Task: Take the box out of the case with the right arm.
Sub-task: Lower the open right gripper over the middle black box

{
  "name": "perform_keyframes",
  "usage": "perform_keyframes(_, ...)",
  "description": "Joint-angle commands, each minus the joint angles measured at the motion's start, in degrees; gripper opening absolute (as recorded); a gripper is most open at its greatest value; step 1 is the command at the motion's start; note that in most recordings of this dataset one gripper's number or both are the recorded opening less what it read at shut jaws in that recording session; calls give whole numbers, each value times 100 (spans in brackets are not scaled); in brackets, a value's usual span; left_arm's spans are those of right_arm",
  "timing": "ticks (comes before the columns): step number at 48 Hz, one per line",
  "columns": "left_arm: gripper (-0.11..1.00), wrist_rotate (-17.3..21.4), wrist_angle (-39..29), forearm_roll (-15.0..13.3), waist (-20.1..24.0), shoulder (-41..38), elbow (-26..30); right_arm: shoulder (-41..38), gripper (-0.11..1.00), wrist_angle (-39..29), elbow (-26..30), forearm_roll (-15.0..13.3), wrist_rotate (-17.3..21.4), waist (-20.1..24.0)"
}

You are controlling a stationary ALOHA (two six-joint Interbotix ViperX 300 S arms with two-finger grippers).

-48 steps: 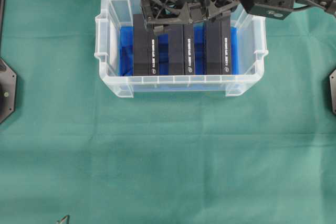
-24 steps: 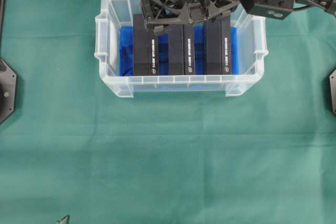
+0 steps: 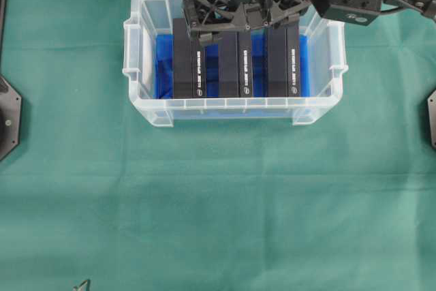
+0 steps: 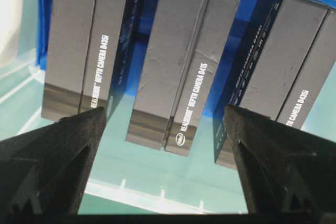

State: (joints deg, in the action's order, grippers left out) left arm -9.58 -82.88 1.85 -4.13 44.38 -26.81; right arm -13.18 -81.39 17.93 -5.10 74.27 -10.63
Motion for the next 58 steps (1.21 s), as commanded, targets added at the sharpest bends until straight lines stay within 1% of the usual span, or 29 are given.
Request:
perform_keyframes(1,0,9,18,9,-18,-18,149,123,91,18,132,-18,-9,9)
perform_keyframes(23,0,9,18,9,-18,-18,149,-35,91,35,105,-18,-9,0)
perform_keyframes(38,0,9,18,9,-18,-18,149,-123,91,88,-132,-26,9,-35)
perform_keyframes(58,0,9,18,9,-18,-35,149,-158,91,738,-633,-18,35,-141)
